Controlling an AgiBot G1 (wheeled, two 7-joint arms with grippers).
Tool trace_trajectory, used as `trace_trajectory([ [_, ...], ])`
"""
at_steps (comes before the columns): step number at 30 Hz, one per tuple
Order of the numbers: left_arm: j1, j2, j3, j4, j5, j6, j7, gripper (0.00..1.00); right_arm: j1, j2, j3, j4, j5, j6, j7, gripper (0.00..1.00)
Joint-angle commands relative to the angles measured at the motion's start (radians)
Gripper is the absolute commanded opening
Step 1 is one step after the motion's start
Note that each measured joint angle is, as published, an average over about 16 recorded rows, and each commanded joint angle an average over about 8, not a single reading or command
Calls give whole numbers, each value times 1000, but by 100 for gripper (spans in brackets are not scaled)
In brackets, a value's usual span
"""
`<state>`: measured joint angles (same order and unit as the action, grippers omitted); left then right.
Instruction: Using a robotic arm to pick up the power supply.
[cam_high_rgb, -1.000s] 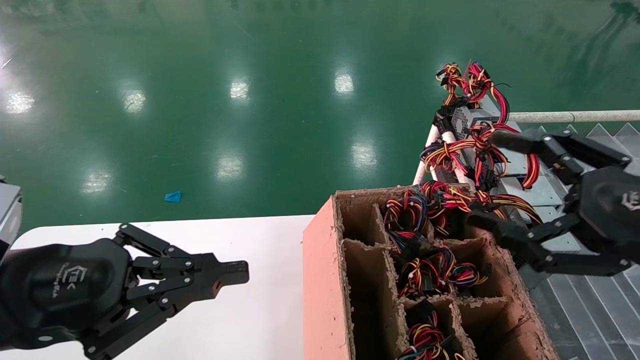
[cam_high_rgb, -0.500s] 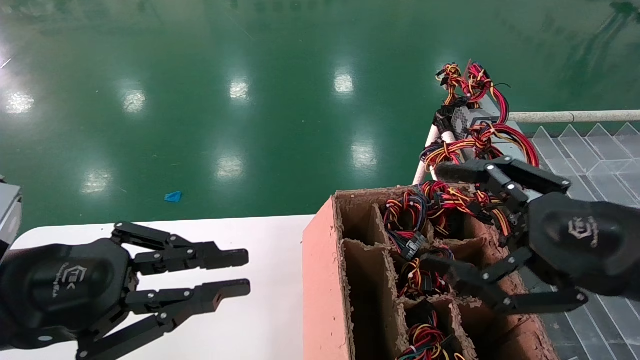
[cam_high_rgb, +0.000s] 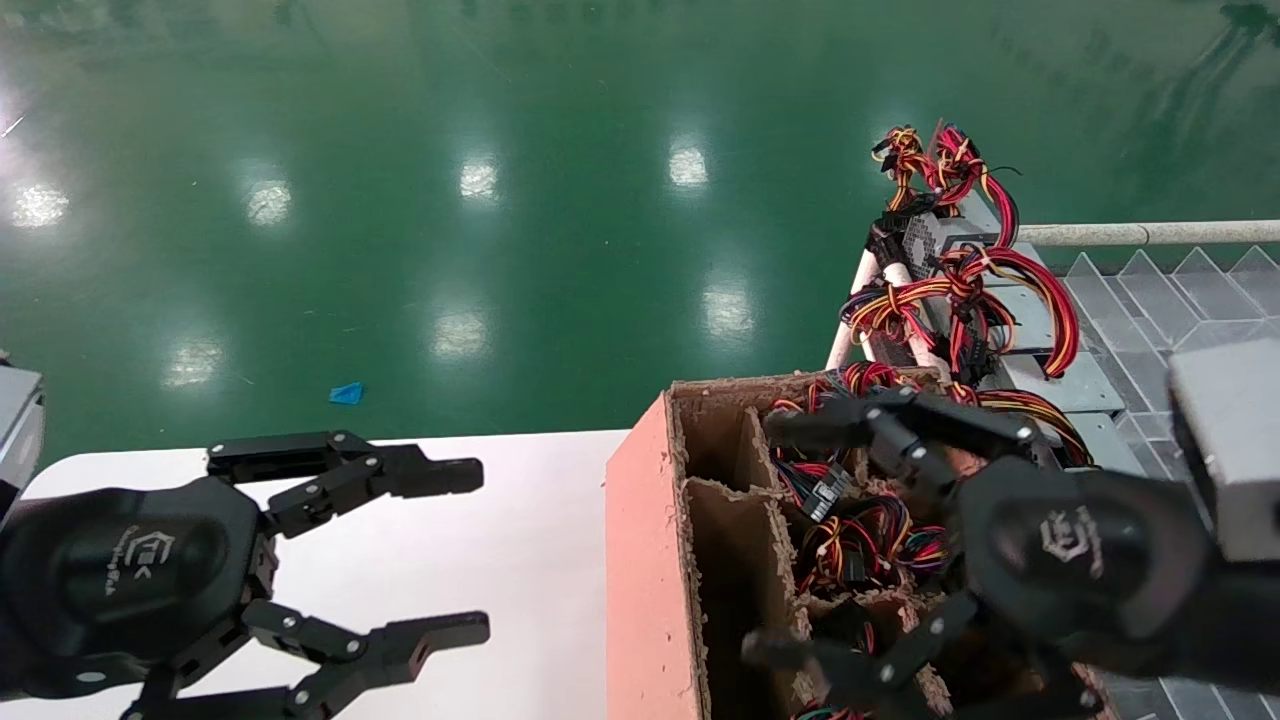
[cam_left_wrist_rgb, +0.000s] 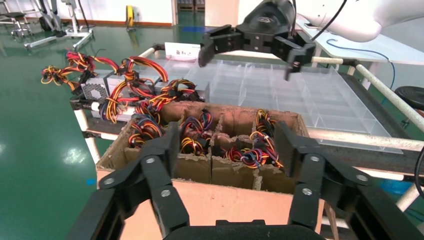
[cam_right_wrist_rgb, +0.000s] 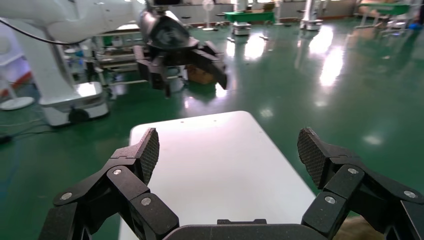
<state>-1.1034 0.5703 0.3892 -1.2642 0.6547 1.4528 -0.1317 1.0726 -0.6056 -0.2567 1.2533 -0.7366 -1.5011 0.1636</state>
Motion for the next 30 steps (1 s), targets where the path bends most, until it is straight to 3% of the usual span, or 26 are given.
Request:
trace_trajectory([
  [1, 0, 0, 0, 0, 0, 0, 0, 100, 1, -3, -13, 18, 3, 3, 14, 100],
  [30, 0, 0, 0, 0, 0, 0, 0, 100, 2, -6, -25, 33, 8, 7, 25, 100],
])
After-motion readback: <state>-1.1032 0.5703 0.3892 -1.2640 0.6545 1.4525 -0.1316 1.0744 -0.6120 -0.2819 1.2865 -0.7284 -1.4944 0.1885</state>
